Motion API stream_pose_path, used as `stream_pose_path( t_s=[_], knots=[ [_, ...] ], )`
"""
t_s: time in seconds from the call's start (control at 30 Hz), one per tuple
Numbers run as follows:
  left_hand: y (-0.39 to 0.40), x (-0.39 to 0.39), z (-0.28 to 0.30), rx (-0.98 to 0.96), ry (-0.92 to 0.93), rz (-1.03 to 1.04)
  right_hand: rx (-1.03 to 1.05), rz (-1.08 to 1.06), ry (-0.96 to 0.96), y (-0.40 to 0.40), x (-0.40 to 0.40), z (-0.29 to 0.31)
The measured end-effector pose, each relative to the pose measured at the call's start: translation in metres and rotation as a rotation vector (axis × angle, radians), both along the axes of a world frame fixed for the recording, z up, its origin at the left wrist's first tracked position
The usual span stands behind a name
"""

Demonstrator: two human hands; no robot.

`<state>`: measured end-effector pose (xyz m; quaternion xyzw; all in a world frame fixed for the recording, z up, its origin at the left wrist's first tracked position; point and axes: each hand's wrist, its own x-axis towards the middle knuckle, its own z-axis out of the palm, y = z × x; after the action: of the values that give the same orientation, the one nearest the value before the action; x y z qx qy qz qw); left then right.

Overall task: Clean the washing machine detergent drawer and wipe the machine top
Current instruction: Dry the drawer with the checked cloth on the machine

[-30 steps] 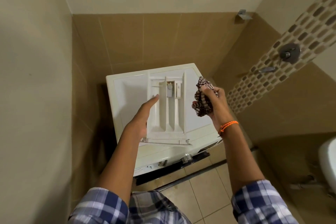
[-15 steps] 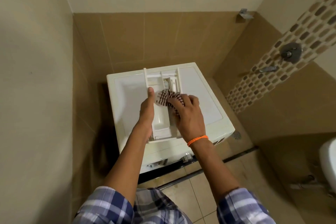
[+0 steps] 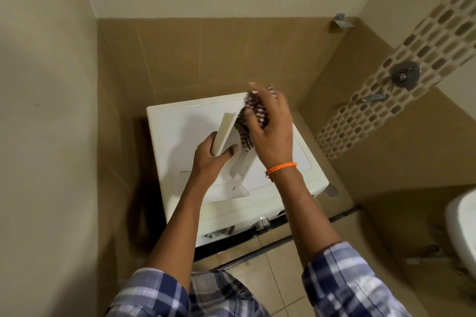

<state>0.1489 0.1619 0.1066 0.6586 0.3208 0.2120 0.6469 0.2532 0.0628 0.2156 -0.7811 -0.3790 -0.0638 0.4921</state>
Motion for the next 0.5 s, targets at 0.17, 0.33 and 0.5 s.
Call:
stream_pose_path(
  t_s=[0.17,0.33,0.5],
  knots=[
    [0.006,-0.010,-0.012,0.202,0.048,0.048,-0.392,0.325,-0.161,-0.008,0.026,-0.005],
    [0.005,-0.014,-0.015,0.379,0.109,0.036,-0.822,0.141,-0.124,-0.024,0.073,0.027],
    [-0.002,-0.012,-0.016,0.416,0.093,0.062,-0.176,0.029,0.140,-0.026,0.086,0.059]
  ],
)
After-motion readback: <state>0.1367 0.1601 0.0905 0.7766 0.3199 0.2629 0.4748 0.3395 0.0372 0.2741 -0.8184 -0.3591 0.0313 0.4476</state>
